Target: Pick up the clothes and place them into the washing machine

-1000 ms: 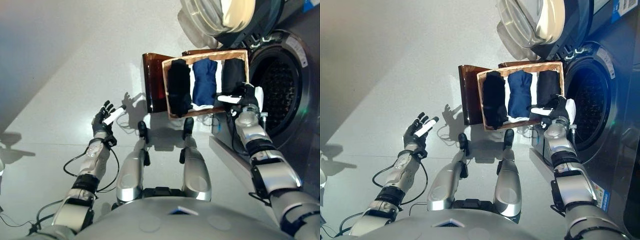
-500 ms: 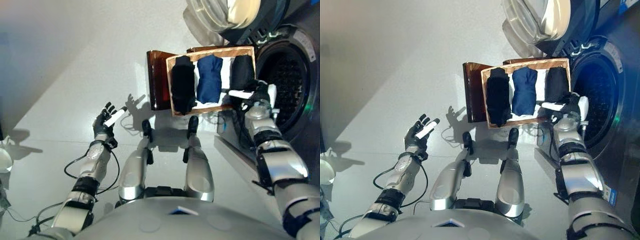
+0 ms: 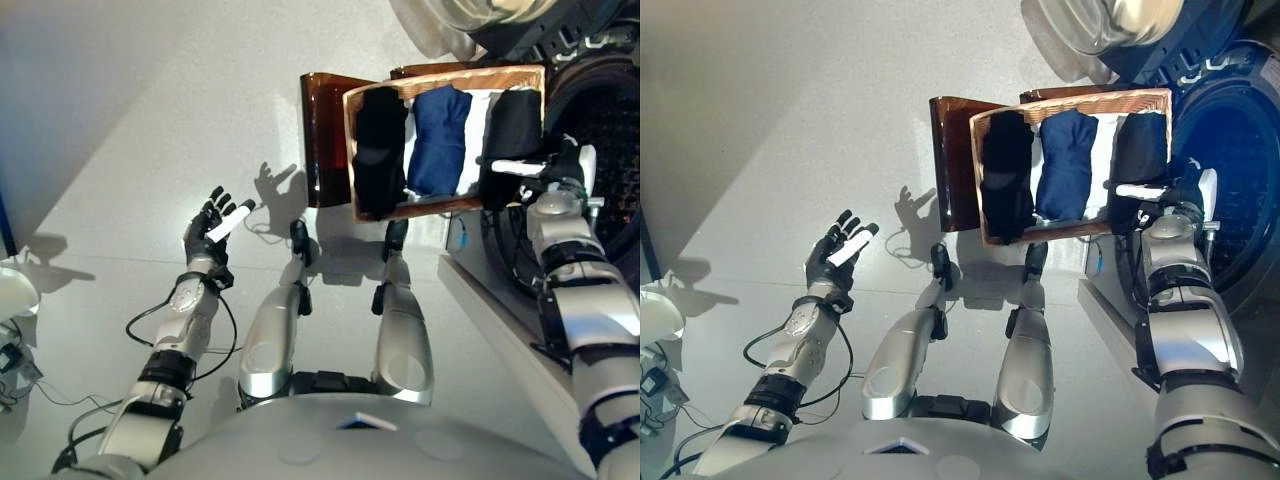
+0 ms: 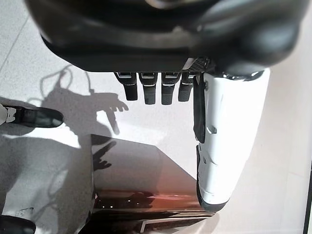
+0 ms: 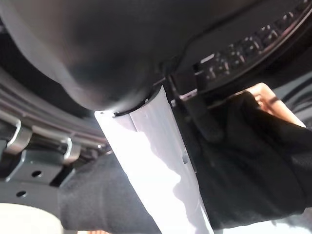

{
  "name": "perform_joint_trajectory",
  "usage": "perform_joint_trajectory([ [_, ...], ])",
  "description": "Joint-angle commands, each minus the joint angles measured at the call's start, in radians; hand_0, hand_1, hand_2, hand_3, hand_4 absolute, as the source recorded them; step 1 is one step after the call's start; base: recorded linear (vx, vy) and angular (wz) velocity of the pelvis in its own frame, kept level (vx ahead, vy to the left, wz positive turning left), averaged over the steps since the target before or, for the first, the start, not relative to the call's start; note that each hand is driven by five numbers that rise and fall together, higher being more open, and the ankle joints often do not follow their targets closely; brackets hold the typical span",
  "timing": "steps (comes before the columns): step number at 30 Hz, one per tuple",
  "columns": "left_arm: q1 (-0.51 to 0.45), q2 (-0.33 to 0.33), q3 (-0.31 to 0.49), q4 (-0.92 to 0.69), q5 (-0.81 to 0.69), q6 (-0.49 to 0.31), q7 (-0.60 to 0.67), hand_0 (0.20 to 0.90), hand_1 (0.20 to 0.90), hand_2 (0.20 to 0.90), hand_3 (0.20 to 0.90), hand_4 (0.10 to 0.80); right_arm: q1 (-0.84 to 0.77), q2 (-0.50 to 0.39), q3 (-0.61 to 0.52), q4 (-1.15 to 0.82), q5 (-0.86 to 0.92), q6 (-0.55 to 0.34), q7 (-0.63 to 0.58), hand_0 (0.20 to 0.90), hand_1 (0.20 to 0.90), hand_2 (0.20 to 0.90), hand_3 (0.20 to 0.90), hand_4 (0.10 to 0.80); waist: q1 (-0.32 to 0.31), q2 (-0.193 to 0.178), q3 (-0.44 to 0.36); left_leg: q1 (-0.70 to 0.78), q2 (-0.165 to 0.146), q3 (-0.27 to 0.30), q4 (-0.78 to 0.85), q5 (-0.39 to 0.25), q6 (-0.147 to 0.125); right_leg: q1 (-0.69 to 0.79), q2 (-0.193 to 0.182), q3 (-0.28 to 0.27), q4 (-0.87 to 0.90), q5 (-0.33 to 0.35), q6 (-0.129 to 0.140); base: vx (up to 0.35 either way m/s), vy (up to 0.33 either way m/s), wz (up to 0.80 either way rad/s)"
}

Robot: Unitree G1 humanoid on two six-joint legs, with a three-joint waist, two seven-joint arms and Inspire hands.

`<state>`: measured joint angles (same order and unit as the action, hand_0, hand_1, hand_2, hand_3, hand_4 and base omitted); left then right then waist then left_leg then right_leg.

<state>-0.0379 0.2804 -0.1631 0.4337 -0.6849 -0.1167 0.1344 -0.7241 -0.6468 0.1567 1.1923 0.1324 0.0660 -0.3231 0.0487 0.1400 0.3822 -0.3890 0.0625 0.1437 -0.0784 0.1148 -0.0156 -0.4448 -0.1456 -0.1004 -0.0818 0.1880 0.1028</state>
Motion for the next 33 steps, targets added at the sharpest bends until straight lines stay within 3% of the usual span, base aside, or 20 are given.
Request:
perform_joint_trajectory([
  [1, -0.004, 0.055, 0.005, -0.065, -0.011, -0.067, 0.009, 0.900, 0.900, 0.900, 0.900, 0.800, -0.052, 0.002, 0.033, 0.016, 0.036, -0.022, 0.011, 0.900, 0.900, 0.900, 0.900, 0.800, 0.006, -0.016, -0.005, -0.013, 0.010, -0.045, -0.008, 0.053, -0.099, 0.025, -0.066, -0.025, 0.110, -0.089, 0.065, 0.000, 0.000, 0.00],
  [12, 0.003, 0.083, -0.005, -0.129, -0.018, -0.069, 0.002, 0.900, 0.900, 0.900, 0.900, 0.800, -0.114, 0.001, 0.038, 0.111, 0.051, -0.001, 0.024, 0.900, 0.900, 0.900, 0.900, 0.800, 0.025, -0.006, 0.001, -0.041, -0.007, -0.052, -0.003, 0.053, -0.096, 0.007, -0.079, -0.029, 0.099, -0.074, 0.070, -0.017, 0.007, 0.04],
  [28, 0.006, 0.082, 0.018, -0.139, -0.018, -0.070, -0.002, 0.900, 0.900, 0.900, 0.900, 0.800, -0.133, 0.043, 0.067, 0.061, 0.077, -0.017, 0.062, 0.900, 0.900, 0.900, 0.900, 0.800, 0.035, 0.007, 0.006, -0.097, -0.022, -0.054, -0.007, 0.061, -0.092, -0.054, -0.085, -0.009, 0.099, -0.065, 0.066, -0.006, 0.011, 0.00],
  [29, 0.004, 0.085, 0.017, -0.138, -0.016, -0.069, -0.004, 0.900, 0.900, 0.900, 0.900, 0.800, -0.141, 0.040, 0.073, 0.061, 0.075, -0.017, 0.066, 0.845, 0.845, 0.845, 0.845, 0.761, 0.035, 0.006, 0.007, -0.099, -0.023, -0.054, -0.006, 0.061, -0.092, -0.055, -0.086, -0.009, 0.098, -0.064, 0.066, 0.000, 0.000, 0.00],
  [30, 0.002, 0.085, 0.017, -0.136, -0.016, -0.069, -0.005, 0.900, 0.900, 0.900, 0.900, 0.800, -0.145, 0.038, 0.077, 0.063, 0.074, -0.015, 0.069, 0.540, 0.540, 0.540, 0.540, 0.543, 0.035, 0.006, 0.008, -0.100, -0.023, -0.055, -0.006, 0.062, -0.092, -0.056, -0.085, -0.009, 0.097, -0.064, 0.066, 0.000, 0.000, 0.00],
  [31, 0.001, 0.086, 0.017, -0.135, -0.016, -0.069, -0.005, 0.900, 0.900, 0.900, 0.900, 0.800, -0.150, 0.035, 0.081, 0.066, 0.072, -0.015, 0.071, 0.378, 0.378, 0.378, 0.378, 0.427, 0.035, 0.005, 0.008, -0.100, -0.024, -0.054, -0.006, 0.062, -0.093, -0.056, -0.085, -0.009, 0.096, -0.063, 0.066, 0.000, 0.000, 0.00],
  [33, -0.001, 0.086, 0.015, -0.135, -0.015, -0.069, -0.006, 0.900, 0.900, 0.900, 0.900, 0.800, -0.160, 0.029, 0.088, 0.078, 0.067, -0.015, 0.075, 0.200, 0.200, 0.200, 0.200, 0.300, 0.037, 0.004, 0.006, -0.103, -0.024, -0.055, -0.007, 0.063, -0.093, -0.057, -0.084, -0.008, 0.092, -0.061, 0.067, 0.000, 0.000, 0.00],
])
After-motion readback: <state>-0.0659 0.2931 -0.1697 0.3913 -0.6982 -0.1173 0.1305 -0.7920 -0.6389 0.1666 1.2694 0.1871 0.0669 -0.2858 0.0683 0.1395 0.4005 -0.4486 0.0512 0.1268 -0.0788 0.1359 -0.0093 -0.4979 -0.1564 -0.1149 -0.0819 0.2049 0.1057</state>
